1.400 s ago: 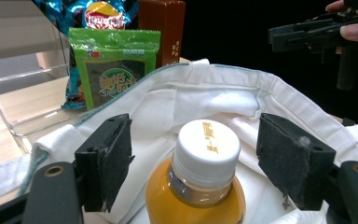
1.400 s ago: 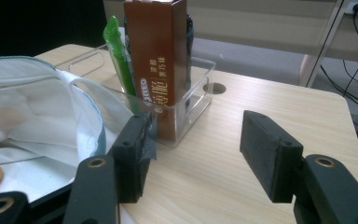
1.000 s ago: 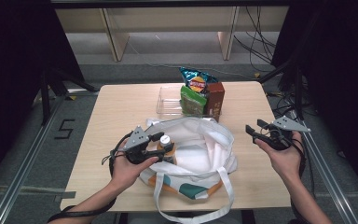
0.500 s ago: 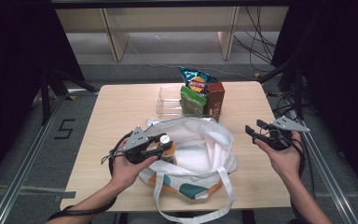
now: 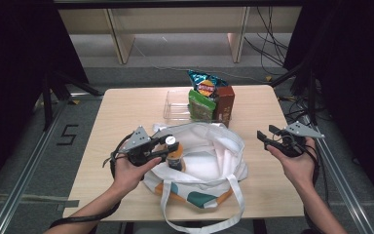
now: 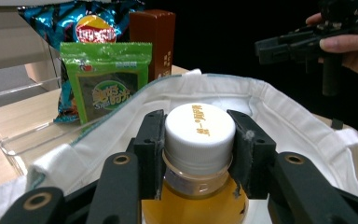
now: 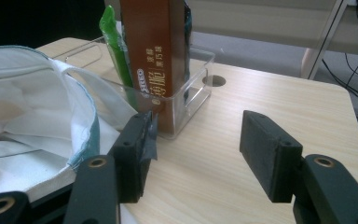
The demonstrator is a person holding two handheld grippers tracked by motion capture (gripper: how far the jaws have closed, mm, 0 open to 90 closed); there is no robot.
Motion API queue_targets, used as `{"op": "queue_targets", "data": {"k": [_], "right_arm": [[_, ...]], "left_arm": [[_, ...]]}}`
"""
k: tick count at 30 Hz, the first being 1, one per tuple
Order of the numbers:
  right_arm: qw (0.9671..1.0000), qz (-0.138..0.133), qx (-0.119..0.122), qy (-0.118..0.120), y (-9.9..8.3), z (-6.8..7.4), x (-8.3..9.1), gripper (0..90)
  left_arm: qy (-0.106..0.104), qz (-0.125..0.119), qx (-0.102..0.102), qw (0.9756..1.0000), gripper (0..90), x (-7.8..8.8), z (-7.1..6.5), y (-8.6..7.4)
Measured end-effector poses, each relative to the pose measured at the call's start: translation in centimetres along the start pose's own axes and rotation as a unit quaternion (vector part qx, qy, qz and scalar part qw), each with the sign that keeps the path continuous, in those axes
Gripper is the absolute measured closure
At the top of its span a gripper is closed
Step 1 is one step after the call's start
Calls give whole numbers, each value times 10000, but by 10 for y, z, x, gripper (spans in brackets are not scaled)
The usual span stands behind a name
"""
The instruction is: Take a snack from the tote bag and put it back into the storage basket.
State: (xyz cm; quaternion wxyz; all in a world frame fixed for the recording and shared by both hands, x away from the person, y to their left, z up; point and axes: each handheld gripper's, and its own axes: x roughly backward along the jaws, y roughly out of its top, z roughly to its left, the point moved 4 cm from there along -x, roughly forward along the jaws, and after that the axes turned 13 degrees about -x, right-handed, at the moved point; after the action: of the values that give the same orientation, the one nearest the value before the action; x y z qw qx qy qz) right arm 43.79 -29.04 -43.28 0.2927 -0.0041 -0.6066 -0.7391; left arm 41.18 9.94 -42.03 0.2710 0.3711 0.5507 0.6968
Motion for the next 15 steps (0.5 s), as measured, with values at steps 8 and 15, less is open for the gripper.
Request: {"op": "queue_targets", "data": {"k": [8, 15], "right_arm": [[9999, 13, 108, 66, 0, -3, 1, 453], [9998, -114, 157, 59, 1, -4, 1, 456]], "left_arm": [[27, -101, 42, 9999, 584, 2, 6, 13], [-19, -120, -13, 9999, 585, 1, 4, 19]]}}
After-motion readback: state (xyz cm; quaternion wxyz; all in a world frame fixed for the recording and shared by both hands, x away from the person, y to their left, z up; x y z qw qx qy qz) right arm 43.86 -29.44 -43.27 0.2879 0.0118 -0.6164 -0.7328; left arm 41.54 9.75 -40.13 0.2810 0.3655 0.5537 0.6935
